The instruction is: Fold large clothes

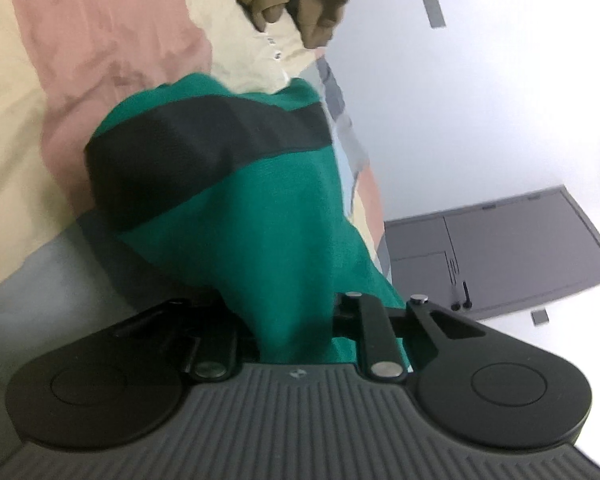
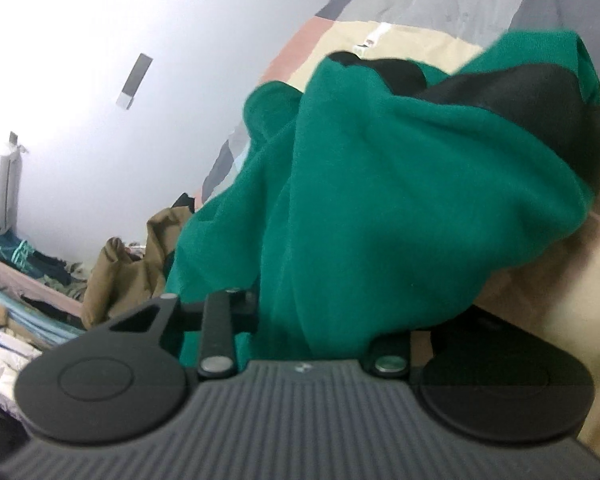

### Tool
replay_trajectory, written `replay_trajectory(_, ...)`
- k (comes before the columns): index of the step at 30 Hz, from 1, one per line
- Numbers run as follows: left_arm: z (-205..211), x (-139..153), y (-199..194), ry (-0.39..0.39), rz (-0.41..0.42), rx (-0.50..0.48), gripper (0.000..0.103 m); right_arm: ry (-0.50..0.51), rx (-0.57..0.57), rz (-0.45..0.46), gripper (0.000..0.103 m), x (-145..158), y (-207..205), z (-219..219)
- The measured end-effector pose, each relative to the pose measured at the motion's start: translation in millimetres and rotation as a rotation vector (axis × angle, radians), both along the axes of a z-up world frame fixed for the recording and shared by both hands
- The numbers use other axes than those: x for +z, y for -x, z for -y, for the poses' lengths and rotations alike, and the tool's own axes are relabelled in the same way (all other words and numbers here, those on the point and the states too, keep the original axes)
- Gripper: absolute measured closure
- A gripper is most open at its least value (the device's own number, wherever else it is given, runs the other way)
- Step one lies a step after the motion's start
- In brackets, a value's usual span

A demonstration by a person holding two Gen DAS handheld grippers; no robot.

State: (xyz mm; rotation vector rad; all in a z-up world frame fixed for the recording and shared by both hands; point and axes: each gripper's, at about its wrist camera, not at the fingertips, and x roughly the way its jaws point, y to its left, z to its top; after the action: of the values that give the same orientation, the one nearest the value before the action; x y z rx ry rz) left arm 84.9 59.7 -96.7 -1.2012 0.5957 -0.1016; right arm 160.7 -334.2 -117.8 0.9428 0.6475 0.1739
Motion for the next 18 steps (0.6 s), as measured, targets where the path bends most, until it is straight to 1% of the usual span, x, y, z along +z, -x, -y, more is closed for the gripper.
replay_trajectory(3,1.2,12.8,17.5,-0.025,0.0,-0.016,0.082,0.025,0.022,0.016,0.064,11.5,16.5,1.8)
replay_trajectory(5,3.3,22.0,34.7,-0.023,-0.005,-0.026,0.082,0.041,0.035,0.02,0.064,21.8,28.0,1.9)
replay_trajectory(9,12.2,42.6,66.8,-0.089,-0.003,-0.047,0.082,0.063,0.045,0.03,0.064,34.5,61.8,2.7)
replay_trajectory(10,16.1,47.0,86.9,-0.097,-0.001,-0.049,0.081,0.058,0.046,0.031,0.063,35.5,71.8,5.6)
replay_trajectory(12,17.7,47.8,93.7,-0.095,-0.009,-0.052,0.081,0.052,0.044,0.031,0.063,34.7,89.6,10.5)
replay_trajectory(14,18.0,47.6,92.3,-0.104,-0.014,-0.059,0.081,0.043,0.031,0.02,0.061,34.5,93.3,12.1)
replay_trajectory(15,17.4,46.6,92.3,-0.097,-0.021,-0.06,0.08,0.044,0.027,0.012,0.058,35.0,90.7,11.8)
replay_trajectory(16,15.6,44.8,85.9,-0.088,-0.028,-0.059,0.077,0.045,0.028,0.011,0.054,35.4,90.1,12.0)
replay_trajectory(17,13.6,42.9,84.4,-0.066,-0.035,-0.062,0.069,0.042,0.032,0.011,0.05,35.2,89.5,12.5)
replay_trajectory(18,10.9,40.0,79.5,-0.034,-0.034,-0.064,0.053,0.035,0.039,0.011,0.042,34.7,87.7,12.4)
